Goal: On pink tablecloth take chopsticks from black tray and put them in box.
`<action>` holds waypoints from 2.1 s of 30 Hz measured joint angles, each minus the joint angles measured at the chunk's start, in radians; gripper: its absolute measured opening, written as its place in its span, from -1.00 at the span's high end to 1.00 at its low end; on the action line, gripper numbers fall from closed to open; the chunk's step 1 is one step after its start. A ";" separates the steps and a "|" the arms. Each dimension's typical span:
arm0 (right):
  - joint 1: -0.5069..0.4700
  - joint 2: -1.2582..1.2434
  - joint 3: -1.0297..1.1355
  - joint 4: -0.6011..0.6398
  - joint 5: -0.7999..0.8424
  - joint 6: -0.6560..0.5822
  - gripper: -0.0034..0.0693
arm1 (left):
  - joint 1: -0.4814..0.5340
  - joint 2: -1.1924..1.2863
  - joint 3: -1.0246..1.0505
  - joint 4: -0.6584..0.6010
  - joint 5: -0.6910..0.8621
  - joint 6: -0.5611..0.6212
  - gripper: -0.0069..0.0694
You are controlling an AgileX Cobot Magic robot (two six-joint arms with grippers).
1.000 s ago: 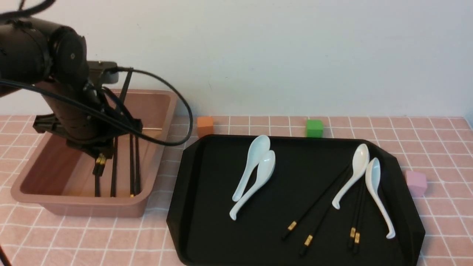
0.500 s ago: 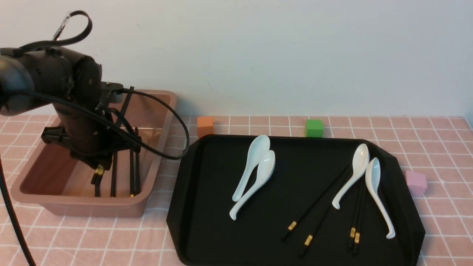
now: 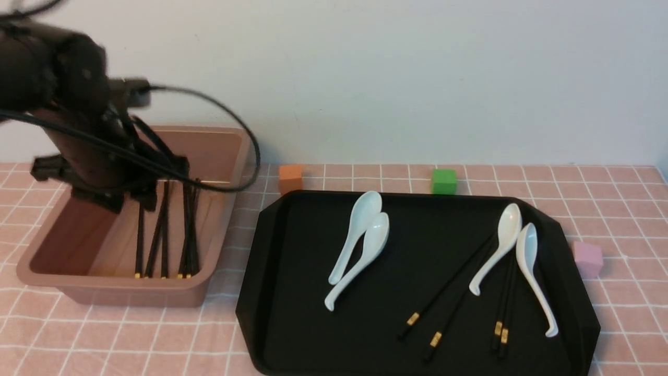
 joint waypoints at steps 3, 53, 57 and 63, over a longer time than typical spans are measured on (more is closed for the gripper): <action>0.000 0.000 0.000 0.000 0.000 0.000 0.25 | 0.000 -0.129 0.028 -0.047 -0.035 0.033 0.27; 0.000 0.000 0.000 0.000 0.000 0.000 0.25 | 0.125 -1.533 1.212 -0.219 -0.597 0.207 0.85; 0.000 0.000 0.000 0.000 0.000 0.000 0.25 | 0.191 -1.604 1.311 -0.249 -0.604 0.213 0.85; 0.000 0.000 0.000 0.000 0.000 0.000 0.25 | 0.211 -1.637 1.420 -0.265 -0.539 0.214 0.85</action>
